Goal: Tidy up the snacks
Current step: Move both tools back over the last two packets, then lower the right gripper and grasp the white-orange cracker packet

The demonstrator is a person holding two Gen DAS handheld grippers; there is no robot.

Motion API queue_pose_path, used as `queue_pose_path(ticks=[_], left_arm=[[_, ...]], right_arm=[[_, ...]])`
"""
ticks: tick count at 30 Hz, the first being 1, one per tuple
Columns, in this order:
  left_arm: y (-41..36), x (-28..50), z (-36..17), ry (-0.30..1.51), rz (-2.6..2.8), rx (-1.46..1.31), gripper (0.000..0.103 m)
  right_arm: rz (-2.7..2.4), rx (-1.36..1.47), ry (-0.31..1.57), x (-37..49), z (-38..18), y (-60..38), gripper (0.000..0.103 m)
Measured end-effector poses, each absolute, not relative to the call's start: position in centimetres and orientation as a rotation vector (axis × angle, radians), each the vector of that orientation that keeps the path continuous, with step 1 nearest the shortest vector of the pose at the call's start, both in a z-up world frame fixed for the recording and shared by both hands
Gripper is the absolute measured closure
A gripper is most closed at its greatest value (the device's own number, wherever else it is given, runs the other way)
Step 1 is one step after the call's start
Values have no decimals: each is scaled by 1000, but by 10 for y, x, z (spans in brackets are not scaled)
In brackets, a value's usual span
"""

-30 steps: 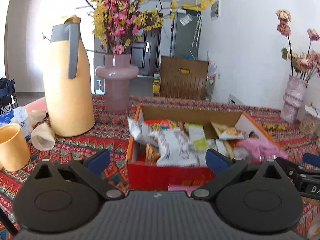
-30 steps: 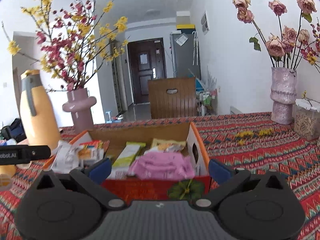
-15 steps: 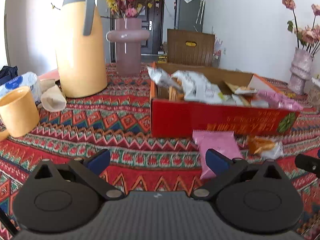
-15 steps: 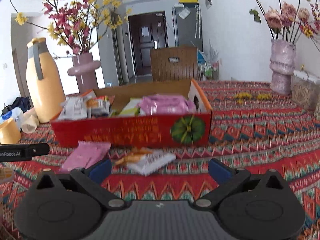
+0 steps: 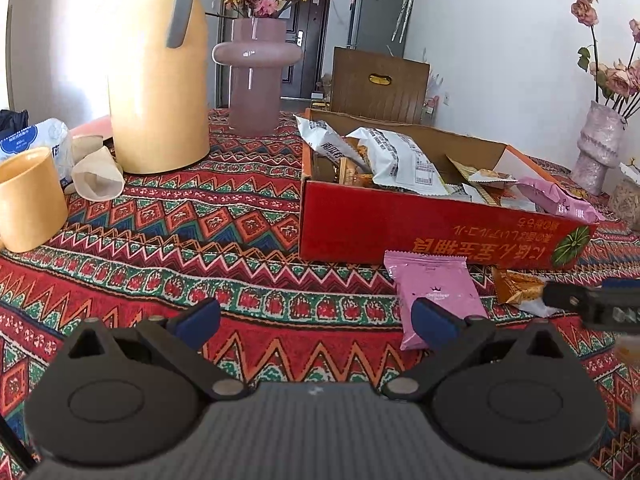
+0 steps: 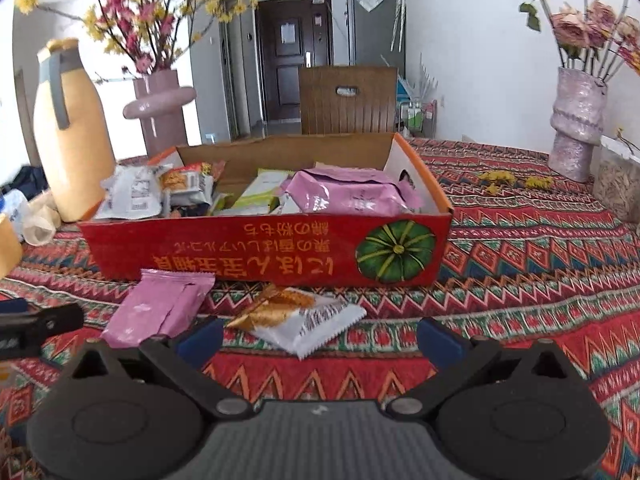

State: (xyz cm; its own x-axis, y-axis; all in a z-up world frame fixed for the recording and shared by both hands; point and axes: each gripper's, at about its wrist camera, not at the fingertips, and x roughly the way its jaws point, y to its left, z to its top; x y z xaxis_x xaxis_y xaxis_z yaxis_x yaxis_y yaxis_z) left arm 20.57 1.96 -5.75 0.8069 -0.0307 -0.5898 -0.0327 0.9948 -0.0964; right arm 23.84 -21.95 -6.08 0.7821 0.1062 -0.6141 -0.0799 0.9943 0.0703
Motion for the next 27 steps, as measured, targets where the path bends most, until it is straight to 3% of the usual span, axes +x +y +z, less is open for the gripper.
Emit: queue_pose_path(ticks=[11, 15, 24, 27], left_arm=[[22, 210, -60, 652, -9, -126, 0], [22, 210, -60, 655, -9, -128, 0], [24, 213, -63, 681, 3, -131, 0], [24, 214, -64, 683, 7, -127, 0]], right_arm=[[72, 84, 797, 292, -84, -211, 3], [84, 21, 745, 283, -86, -201, 34], [115, 65, 682, 265, -78, -212, 64], [118, 79, 659, 257, -73, -217, 67]])
